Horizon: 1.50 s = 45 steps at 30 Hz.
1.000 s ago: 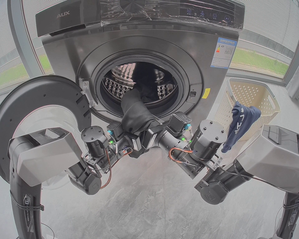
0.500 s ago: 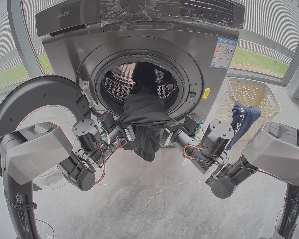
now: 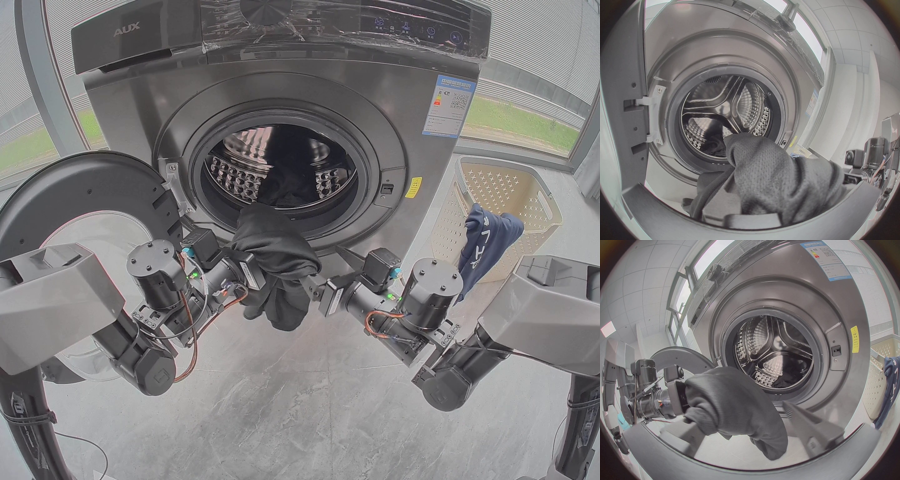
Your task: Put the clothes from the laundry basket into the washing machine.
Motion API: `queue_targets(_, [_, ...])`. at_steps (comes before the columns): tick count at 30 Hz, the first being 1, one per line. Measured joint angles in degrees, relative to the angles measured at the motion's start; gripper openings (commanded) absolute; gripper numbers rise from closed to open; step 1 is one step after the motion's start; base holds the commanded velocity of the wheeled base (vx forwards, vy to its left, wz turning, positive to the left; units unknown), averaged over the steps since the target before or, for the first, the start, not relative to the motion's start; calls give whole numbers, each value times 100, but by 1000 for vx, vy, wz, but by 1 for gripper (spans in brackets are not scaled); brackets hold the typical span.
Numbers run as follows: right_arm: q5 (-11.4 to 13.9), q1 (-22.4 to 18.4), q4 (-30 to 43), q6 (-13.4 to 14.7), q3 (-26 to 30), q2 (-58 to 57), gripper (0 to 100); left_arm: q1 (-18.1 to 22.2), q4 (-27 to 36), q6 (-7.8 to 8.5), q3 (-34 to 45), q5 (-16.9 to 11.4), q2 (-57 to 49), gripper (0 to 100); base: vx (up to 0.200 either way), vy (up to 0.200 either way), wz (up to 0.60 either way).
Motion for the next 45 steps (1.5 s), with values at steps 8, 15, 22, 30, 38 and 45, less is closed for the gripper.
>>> queue_targets(8, [268,251,-11,-212,1312,-354,100,-127,5,-68,708,-13,-586,0,0,0,0])
queue_targets(15, [295,307,-176,-260,2022,-846,100,-273,5,-71,1830,-210,-1535,0,0,0,0])
queue_targets(22, [172,-145,-271,-251,2392,-1445,100,-375,5,-35,2432,-265,-2149,0,0,0,0])
queue_targets(30, [140,-614,-277,-240,2477,-1715,100,-358,7,118,2701,-325,-2361,0,0,0,0])
queue_targets(38, [140,-722,-277,-218,2500,-1768,100,-345,7,369,2839,-344,-2455,0,25,0,0])
queue_targets(45, [132,-691,-276,-188,2509,-1770,100,-336,10,375,2845,-341,-2420,0,200,0,0])
